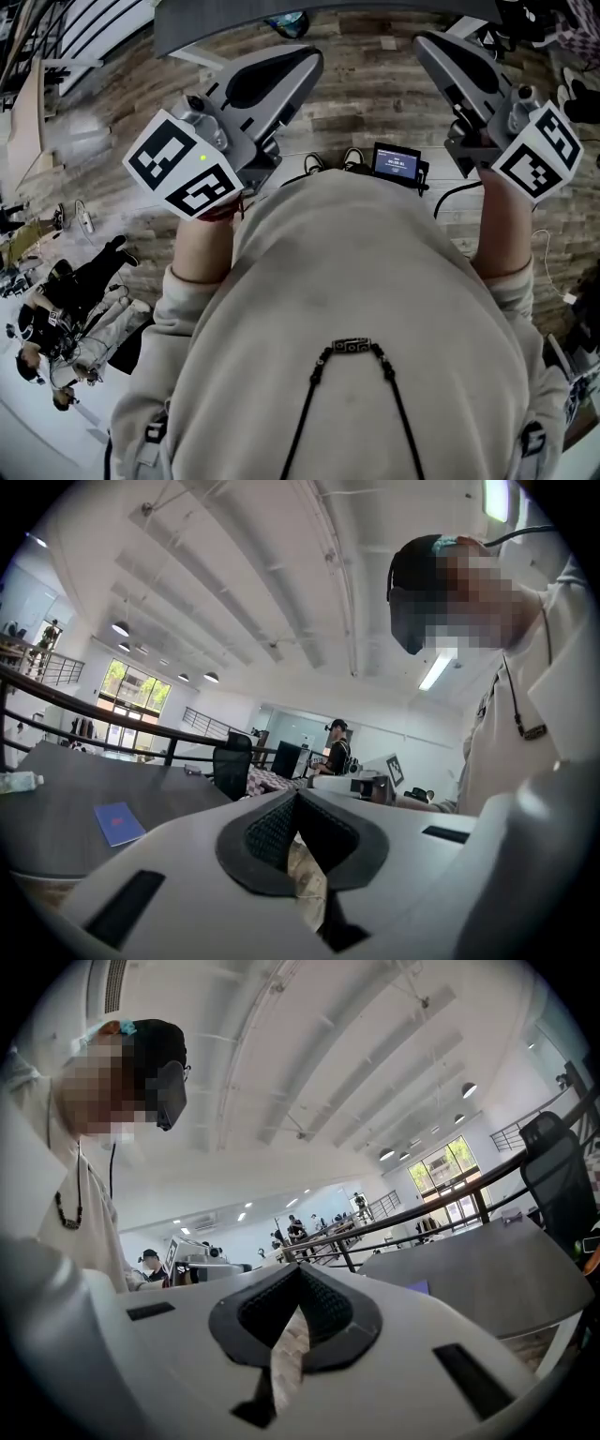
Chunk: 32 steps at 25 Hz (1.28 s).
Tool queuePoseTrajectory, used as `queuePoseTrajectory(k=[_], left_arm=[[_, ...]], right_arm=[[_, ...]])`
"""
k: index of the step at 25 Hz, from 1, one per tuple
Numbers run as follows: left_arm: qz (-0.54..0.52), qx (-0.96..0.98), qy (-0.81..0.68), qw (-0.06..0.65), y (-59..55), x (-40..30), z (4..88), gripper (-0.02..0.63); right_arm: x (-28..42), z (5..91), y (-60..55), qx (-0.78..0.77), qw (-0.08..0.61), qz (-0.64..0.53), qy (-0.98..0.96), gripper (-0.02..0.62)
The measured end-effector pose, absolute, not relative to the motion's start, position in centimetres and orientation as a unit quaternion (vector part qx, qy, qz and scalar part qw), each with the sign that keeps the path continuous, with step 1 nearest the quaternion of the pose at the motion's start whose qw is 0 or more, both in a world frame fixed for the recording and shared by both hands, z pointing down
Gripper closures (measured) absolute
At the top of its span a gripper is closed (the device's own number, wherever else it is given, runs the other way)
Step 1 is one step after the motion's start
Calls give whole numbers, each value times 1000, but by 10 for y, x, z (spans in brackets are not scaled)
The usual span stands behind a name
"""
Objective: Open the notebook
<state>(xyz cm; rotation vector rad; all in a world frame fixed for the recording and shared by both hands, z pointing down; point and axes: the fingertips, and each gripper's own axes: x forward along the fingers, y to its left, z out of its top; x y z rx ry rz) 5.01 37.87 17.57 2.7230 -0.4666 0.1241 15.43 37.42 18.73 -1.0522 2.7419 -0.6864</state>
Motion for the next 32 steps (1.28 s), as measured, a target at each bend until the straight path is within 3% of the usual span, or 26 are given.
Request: queuePoseTrajectory(k=[18,32], left_arm=[[79,978,-109,162,389,71,177,604],[46,987,-60,144,308,53,148,603]], right_arm=[[164,197,388,-360,79,-242,897,580],[158,183,341,-443,106,-232,860,580]])
